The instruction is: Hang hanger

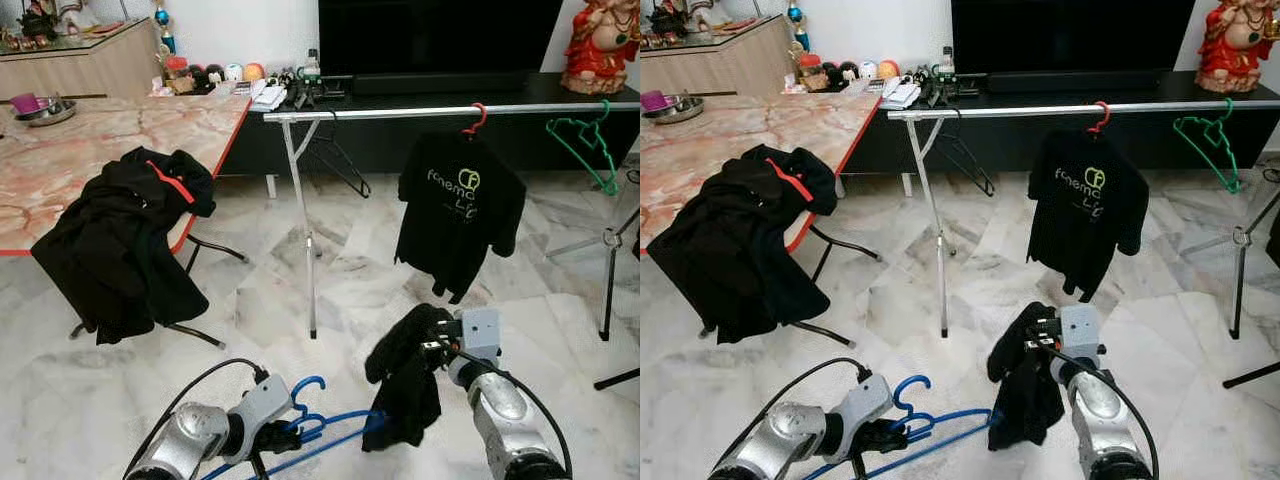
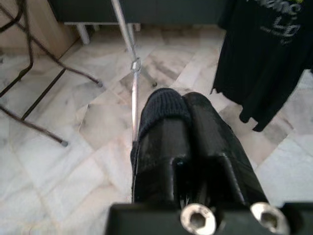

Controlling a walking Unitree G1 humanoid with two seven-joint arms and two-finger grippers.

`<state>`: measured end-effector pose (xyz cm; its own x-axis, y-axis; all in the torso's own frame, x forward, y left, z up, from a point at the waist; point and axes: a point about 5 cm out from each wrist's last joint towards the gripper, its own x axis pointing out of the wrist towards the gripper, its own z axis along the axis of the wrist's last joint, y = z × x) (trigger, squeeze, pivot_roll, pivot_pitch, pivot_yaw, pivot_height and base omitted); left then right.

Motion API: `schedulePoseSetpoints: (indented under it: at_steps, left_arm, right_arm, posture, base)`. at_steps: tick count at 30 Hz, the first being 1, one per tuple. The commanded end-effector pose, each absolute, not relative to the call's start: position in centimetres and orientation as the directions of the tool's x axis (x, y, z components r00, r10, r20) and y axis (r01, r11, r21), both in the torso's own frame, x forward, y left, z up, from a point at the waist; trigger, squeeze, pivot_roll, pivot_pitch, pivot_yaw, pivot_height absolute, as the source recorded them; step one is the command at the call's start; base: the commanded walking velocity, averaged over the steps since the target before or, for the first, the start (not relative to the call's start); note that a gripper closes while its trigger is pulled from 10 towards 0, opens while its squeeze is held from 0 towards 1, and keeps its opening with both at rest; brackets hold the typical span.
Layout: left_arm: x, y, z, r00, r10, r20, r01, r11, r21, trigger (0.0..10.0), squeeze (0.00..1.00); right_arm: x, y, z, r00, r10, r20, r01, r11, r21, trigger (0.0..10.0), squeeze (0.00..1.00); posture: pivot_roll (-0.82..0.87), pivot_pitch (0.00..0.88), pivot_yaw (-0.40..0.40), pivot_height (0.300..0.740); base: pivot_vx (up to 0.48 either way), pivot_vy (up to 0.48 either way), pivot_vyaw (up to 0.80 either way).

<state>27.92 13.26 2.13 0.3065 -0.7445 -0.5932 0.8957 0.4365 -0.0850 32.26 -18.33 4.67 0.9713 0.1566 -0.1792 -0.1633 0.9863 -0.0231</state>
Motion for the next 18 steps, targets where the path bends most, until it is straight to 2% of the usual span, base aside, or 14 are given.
schedulePoseSetpoints:
  at_steps: [1, 7, 11, 15, 16, 18]
  left_arm:
    - [28.4, 12.4, 3.0, 0.291, -0.77, -0.568, 0.906, 0.412, -0.096, 10.0, 0.0]
    - [28.6, 10.1, 4.1, 0.272, -0.822, -0.5, 0.909, 0.39, -0.147, 10.0, 0.0]
    - [28.5, 9.9, 4.3, 0.274, -0.824, -0.495, 0.905, 0.396, -0.158, 10.0, 0.0]
    - [28.8, 10.0, 4.2, 0.332, -0.792, -0.513, 0.891, 0.442, -0.106, 10.0, 0.0]
    - [29.2, 10.5, 4.0, 0.391, -0.752, -0.531, 0.866, 0.496, -0.064, 10.0, 0.0]
    - [29.2, 10.7, 4.0, 0.394, -0.744, -0.54, 0.865, 0.499, -0.056, 10.0, 0.0]
  right_arm:
    - [32.4, -17.7, 4.6, 0.964, 0.179, -0.196, -0.188, 0.982, -0.027, 10.0, 0.0]
    - [31.8, -17.2, 3.6, 0.95, 0.195, -0.245, -0.207, 0.978, -0.027, 10.0, 0.0]
    - [31.7, -17.2, 3.4, 0.948, 0.193, -0.255, -0.206, 0.978, -0.027, 10.0, 0.0]
    - [31.6, -17.3, 3.2, 0.947, 0.186, -0.262, -0.198, 0.98, -0.023, 10.0, 0.0]
    - [31.6, -17.4, 3.2, 0.948, 0.18, -0.264, -0.192, 0.981, -0.021, 10.0, 0.0]
    - [31.5, -17.5, 3.2, 0.948, 0.179, -0.264, -0.191, 0.981, -0.021, 10.0, 0.0]
  posture:
    - [0.07, 0.009, 0.034, 0.74]
    - [0.06, 0.0, 0.03, 0.74]
    - [0.06, 0.0, 0.03, 0.74]
    - [0.06, 0.0, 0.032, 0.74]
    - [0.06, 0.0, 0.031, 0.74]
    - [0.06, 0.0, 0.031, 0.74]
  base:
    - [0.0, 0.0, 0.0]
    - [0.0, 0.0, 0.0]
    - [0.0, 0.0, 0.0]
    - [0.0, 0.0, 0.0]
    - [0.0, 0.0, 0.0]
    - [0.0, 0.0, 0.0]
